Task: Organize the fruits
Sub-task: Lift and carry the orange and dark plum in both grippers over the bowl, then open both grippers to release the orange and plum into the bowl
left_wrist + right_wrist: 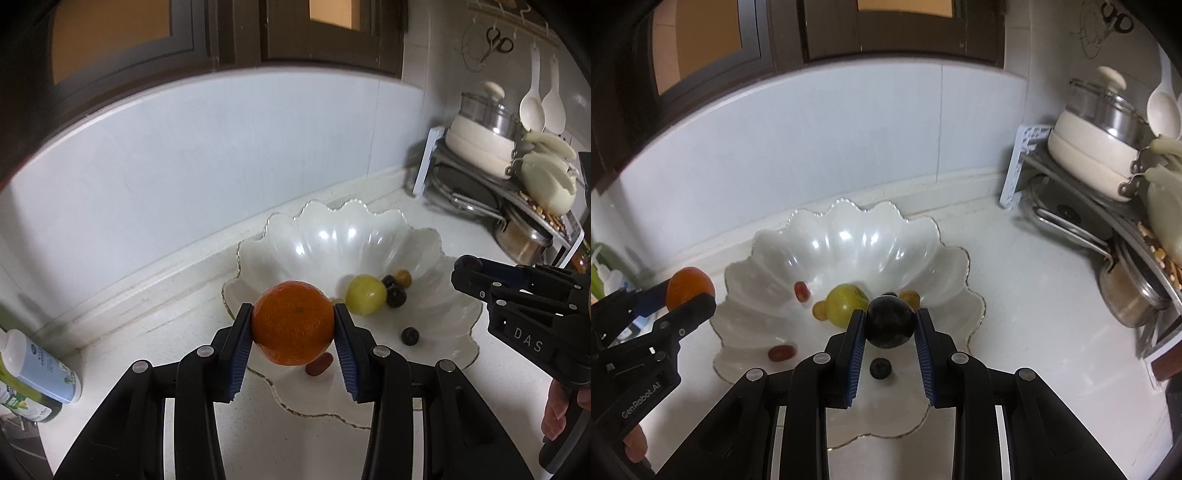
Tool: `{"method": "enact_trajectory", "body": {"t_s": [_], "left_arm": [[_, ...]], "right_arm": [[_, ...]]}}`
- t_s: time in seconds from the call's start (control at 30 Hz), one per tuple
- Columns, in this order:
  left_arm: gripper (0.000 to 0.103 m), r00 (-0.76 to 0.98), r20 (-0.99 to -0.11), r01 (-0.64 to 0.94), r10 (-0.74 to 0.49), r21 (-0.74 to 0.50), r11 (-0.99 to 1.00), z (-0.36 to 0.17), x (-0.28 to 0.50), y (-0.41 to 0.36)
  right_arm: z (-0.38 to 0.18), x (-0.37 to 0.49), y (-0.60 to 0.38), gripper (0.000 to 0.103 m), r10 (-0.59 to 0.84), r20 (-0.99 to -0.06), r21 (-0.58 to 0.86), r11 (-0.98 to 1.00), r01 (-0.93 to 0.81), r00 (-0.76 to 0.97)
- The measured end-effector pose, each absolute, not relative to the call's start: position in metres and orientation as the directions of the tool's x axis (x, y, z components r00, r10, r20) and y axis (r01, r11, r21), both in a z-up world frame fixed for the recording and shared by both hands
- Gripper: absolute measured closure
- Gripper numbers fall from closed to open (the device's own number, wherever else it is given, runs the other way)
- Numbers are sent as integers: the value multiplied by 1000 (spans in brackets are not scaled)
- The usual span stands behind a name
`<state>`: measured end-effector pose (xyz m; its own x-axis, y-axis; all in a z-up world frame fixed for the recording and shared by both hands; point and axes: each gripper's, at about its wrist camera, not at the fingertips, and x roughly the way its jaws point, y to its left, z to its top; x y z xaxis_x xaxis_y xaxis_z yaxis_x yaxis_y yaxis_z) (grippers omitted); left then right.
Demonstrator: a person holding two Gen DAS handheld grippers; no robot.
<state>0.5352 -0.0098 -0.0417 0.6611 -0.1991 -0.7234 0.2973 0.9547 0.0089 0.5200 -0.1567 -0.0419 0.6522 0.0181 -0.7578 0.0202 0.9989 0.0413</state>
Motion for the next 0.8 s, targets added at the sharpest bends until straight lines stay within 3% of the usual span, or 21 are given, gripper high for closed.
{"method": "enact_trajectory", "body": {"t_s": [0.8], "left_arm": [[60,495,-853,317,-164,2,948,-101,576,-29]], "right_arm": [[-106,557,-156,74,70,-877,96,995,31,475]]}}
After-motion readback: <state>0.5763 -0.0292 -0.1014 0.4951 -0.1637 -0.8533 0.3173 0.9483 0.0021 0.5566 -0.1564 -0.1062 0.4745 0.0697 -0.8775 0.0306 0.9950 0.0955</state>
